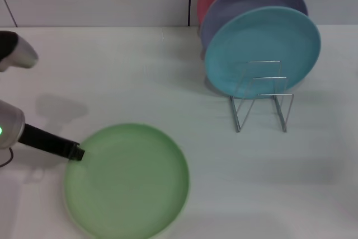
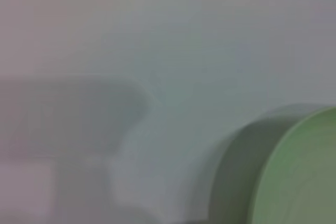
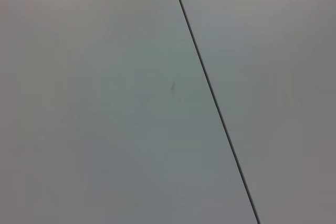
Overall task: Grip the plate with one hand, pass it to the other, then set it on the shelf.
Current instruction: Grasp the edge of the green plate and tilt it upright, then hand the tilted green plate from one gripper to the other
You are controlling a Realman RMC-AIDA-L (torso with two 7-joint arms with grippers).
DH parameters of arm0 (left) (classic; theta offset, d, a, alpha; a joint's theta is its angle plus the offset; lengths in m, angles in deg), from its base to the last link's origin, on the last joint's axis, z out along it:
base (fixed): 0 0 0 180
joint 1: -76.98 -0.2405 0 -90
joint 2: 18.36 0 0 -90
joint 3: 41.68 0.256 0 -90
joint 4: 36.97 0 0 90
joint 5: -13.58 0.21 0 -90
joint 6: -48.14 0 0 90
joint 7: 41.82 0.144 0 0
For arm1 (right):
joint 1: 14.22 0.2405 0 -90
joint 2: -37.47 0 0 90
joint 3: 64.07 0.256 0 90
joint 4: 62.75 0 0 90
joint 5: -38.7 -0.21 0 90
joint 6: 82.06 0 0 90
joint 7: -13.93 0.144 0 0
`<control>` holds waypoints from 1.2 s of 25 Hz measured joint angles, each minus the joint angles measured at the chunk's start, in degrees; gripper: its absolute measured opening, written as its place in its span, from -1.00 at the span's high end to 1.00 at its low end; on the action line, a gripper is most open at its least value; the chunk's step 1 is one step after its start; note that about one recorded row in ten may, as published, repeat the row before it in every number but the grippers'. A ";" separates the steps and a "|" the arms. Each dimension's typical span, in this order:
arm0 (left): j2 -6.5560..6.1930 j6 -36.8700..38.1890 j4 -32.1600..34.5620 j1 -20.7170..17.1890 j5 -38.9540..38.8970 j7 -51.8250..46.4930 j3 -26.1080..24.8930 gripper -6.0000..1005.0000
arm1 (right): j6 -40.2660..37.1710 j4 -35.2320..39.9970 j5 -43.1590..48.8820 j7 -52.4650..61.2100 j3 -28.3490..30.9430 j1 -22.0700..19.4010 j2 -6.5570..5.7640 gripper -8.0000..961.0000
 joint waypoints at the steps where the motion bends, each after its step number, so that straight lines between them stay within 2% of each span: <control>1: 0.00 0.23 -0.13 -0.43 -1.43 0.87 -1.12 0.91 | 0.00 0.00 0.00 0.00 0.00 0.00 0.00 -0.36; 12: 0.05 6.65 -0.48 -3.42 -6.06 3.35 -2.33 0.92 | -0.08 0.00 0.00 0.00 0.00 0.00 0.07 -0.36; 18: 0.20 13.38 -0.43 -5.26 -8.55 5.41 -1.77 0.92 | -0.08 0.00 0.00 0.06 0.00 0.12 0.00 -0.36; 30: 0.39 23.28 0.22 -8.27 -20.41 12.74 0.28 0.92 | 0.31 0.00 0.00 0.12 0.00 0.27 -0.01 -0.36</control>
